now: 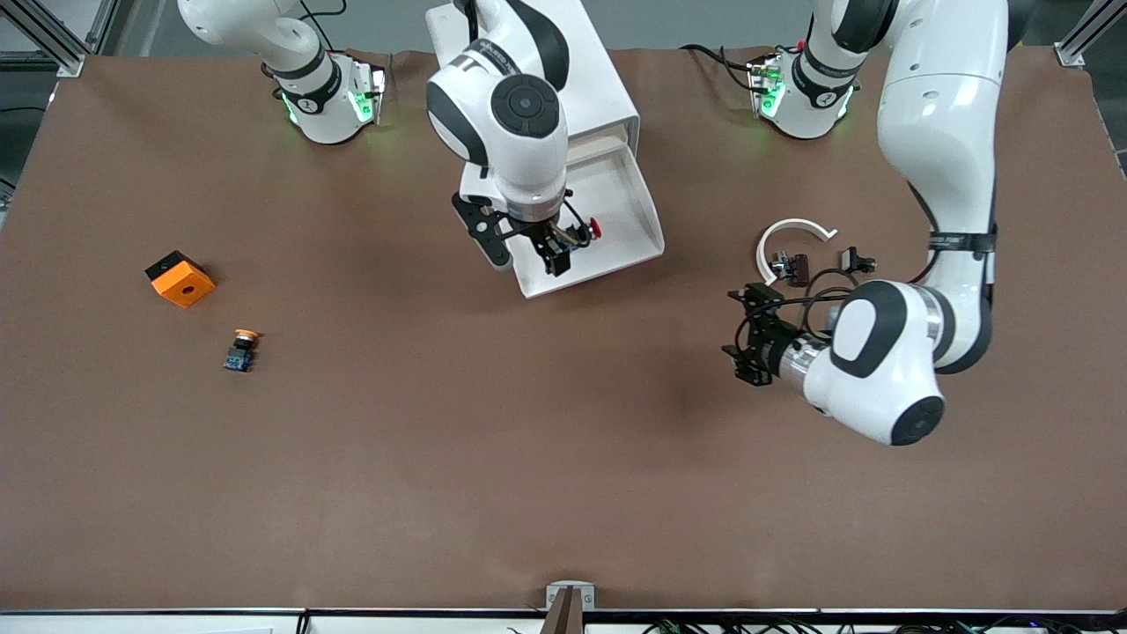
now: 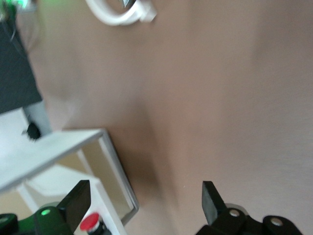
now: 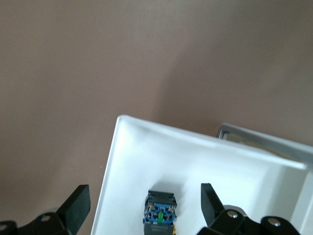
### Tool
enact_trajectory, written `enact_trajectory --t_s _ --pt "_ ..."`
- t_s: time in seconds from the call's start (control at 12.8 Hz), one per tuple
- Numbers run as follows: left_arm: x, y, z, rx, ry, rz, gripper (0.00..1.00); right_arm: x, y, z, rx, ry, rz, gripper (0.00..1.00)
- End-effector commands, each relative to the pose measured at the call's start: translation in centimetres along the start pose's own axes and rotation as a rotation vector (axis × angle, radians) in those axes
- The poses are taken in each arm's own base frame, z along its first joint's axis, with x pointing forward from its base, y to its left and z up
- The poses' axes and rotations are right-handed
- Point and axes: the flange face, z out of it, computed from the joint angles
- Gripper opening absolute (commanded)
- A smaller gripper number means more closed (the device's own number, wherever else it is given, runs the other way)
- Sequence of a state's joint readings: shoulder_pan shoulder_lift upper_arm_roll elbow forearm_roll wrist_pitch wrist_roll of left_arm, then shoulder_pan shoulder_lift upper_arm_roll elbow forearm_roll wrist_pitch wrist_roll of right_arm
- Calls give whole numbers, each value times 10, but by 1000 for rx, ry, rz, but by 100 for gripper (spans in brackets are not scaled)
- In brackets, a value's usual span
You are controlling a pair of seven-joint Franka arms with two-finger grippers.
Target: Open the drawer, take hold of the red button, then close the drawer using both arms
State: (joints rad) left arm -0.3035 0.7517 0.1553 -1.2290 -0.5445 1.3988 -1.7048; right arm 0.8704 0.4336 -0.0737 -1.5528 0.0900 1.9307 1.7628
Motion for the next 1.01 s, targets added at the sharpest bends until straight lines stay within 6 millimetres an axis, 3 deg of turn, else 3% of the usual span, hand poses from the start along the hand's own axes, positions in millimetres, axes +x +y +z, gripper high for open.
enact_trajectory --t_s 0.0,0.16,0.39,0.7,0.94 --pt "23 -9 -37 -69 37 88 100 -12 -3 10 0 -39 47 100" --pt "41 -22 -70 -127 48 168 100 -23 -2 21 -9 -34 61 100" --pt "55 -28 -85 -146 126 317 100 -30 0 39 -38 -27 70 100" --pt "46 -38 -99 -175 258 541 100 -50 2 58 -50 -30 51 100" --pt "43 -57 -114 -150 352 877 100 -49 1 59 -47 -32 47 100"
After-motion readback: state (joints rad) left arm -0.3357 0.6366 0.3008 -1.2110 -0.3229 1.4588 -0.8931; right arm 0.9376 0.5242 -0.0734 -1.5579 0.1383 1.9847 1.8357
